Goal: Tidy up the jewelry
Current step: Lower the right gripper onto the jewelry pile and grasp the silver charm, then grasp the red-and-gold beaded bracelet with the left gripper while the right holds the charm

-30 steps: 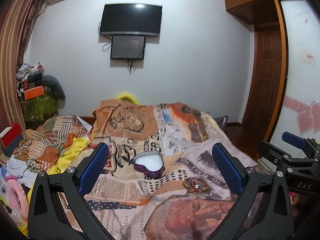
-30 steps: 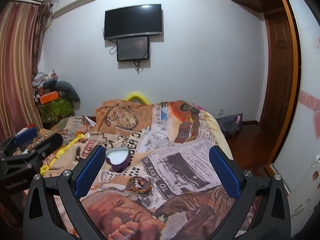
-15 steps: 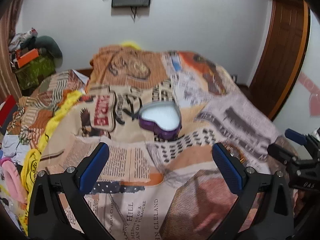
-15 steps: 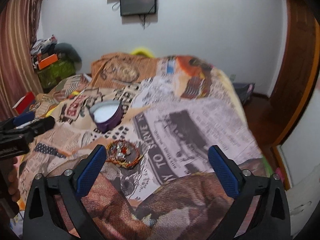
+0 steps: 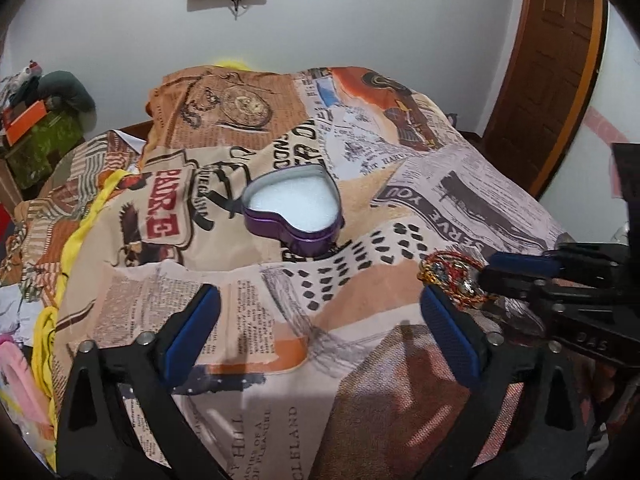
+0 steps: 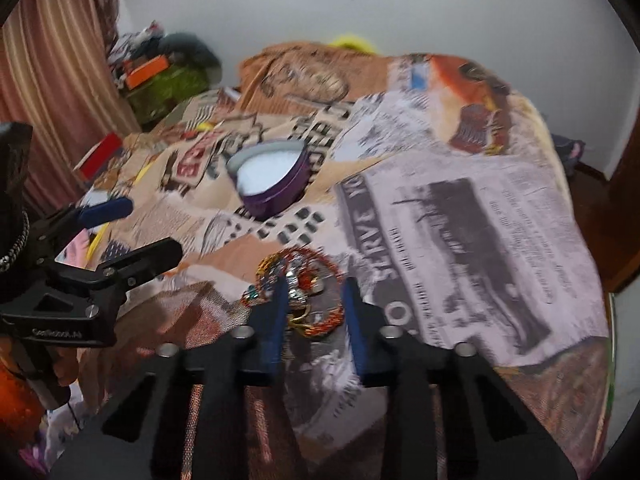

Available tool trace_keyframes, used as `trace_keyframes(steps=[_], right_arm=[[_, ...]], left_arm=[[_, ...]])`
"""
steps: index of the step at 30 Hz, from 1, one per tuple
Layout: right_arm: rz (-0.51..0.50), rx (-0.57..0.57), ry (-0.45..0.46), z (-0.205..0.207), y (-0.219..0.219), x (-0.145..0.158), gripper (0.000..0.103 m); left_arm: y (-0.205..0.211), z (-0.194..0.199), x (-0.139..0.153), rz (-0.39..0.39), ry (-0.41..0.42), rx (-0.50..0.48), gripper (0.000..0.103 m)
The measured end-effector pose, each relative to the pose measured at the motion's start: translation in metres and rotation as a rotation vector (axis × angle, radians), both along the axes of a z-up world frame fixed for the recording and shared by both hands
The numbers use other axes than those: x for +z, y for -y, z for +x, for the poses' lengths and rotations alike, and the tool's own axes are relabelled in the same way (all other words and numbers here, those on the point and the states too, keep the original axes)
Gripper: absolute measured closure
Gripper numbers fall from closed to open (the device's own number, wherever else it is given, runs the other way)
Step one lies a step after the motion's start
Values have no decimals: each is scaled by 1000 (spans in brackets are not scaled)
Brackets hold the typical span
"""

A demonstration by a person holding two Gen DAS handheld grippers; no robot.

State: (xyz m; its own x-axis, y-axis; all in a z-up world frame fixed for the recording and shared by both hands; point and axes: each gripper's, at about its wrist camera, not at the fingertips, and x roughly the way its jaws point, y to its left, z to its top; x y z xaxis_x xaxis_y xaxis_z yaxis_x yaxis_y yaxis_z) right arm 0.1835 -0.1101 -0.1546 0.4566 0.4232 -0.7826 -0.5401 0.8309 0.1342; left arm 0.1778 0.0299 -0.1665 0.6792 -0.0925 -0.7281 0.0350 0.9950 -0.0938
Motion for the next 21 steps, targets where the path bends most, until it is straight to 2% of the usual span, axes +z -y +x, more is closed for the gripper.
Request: trace_keyframes(steps=[5,8,14,21], right_arm=[[-15,36,-26,2,-6,-6,87],[-23,43,-37,2,-7,-9,87],[-55,65,-50,5,-14,-13,87],[-17,38,-26,2,-7,-6,90]], left_arm=[[1,2,-5,-53,-25,-26,23],[5,1,-8,-54,-36,-45,33],[15,-4,-8,-48,-38,-80,40],[21,-4,-1,-85,-37,-104,44]])
